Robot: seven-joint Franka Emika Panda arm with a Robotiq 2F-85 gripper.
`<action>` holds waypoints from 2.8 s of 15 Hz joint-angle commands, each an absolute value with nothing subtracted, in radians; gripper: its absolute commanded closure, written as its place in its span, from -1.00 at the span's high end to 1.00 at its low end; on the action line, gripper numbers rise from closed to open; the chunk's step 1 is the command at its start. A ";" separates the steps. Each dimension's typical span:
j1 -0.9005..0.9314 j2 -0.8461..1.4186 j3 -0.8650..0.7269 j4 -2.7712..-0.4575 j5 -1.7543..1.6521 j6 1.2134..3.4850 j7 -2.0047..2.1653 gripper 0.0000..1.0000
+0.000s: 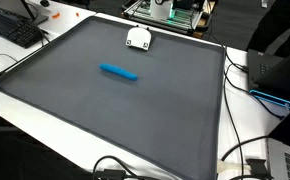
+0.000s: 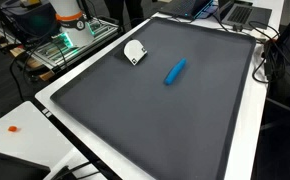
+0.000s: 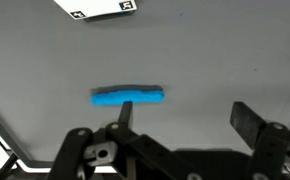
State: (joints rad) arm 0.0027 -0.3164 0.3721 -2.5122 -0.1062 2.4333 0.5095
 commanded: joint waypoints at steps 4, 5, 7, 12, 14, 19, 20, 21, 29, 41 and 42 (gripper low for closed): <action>0.032 -0.312 0.343 -2.513 -0.119 2.430 0.518 1.00; 0.032 -0.312 0.342 -2.513 -0.119 2.430 0.518 1.00; -0.005 -0.300 0.349 -2.513 -0.120 2.418 0.644 1.00; -0.013 -0.268 0.300 -2.515 -0.106 2.313 0.808 1.00; -0.015 -0.247 0.268 -2.521 -0.095 2.286 0.861 1.00; -0.013 -0.203 0.179 -2.546 -0.027 2.234 0.955 1.00; -0.011 -0.195 0.161 -2.549 0.004 2.224 0.956 1.00; -0.008 -0.185 0.142 -2.560 0.048 2.227 0.947 1.00; -0.001 -0.140 0.039 -2.646 0.486 2.309 0.860 1.00; 0.016 -0.109 0.061 -2.723 0.522 2.526 0.706 1.00; 0.017 -0.105 0.063 -2.728 0.511 2.544 0.711 1.00</action>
